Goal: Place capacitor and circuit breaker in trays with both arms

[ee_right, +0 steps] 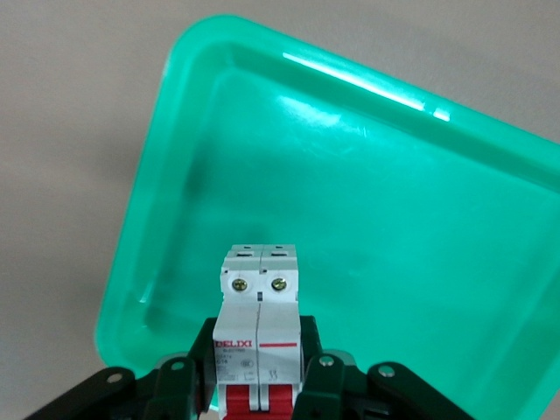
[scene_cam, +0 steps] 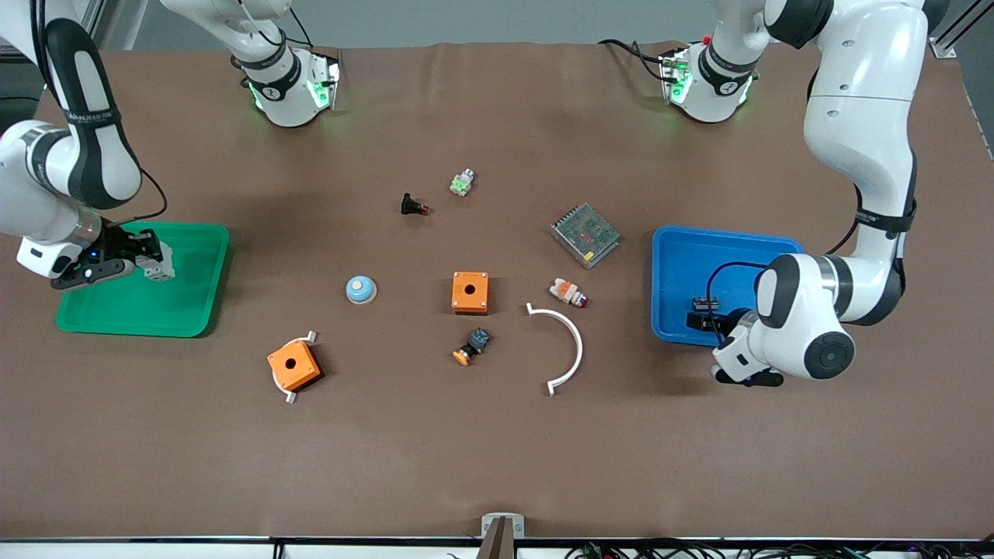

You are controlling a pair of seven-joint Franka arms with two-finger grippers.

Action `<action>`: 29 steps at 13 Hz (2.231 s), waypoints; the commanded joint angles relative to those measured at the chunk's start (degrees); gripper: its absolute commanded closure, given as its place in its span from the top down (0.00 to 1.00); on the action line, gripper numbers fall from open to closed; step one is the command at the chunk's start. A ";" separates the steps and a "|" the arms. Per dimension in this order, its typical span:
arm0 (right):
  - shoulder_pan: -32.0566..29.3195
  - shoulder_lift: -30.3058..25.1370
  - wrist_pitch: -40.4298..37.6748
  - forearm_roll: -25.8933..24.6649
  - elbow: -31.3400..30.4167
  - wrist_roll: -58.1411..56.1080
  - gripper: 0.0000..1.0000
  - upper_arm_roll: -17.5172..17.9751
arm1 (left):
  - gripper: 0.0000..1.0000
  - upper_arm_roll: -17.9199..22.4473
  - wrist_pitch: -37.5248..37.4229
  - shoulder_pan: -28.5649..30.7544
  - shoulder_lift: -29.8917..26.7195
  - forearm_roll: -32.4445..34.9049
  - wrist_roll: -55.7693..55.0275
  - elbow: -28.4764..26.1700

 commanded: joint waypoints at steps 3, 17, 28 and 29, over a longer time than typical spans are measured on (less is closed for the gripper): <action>-0.43 4.92 2.07 -0.43 0.78 -0.72 0.16 1.48 | 1.00 0.58 -0.80 0.55 -7.95 1.86 -2.15 3.27; 6.33 5.28 -53.52 8.44 43.03 12.43 1.00 2.62 | 1.00 -0.48 -12.58 4.07 -35.20 8.11 -0.93 -0.56; 17.41 -14.93 -37.58 2.47 30.85 32.50 1.00 2.89 | 1.00 -0.39 -6.51 4.16 -39.35 6.88 3.47 -3.49; 17.41 -15.11 -37.48 2.55 30.67 32.59 1.00 2.89 | 1.00 -0.39 -7.21 4.07 -39.61 6.88 3.38 -3.31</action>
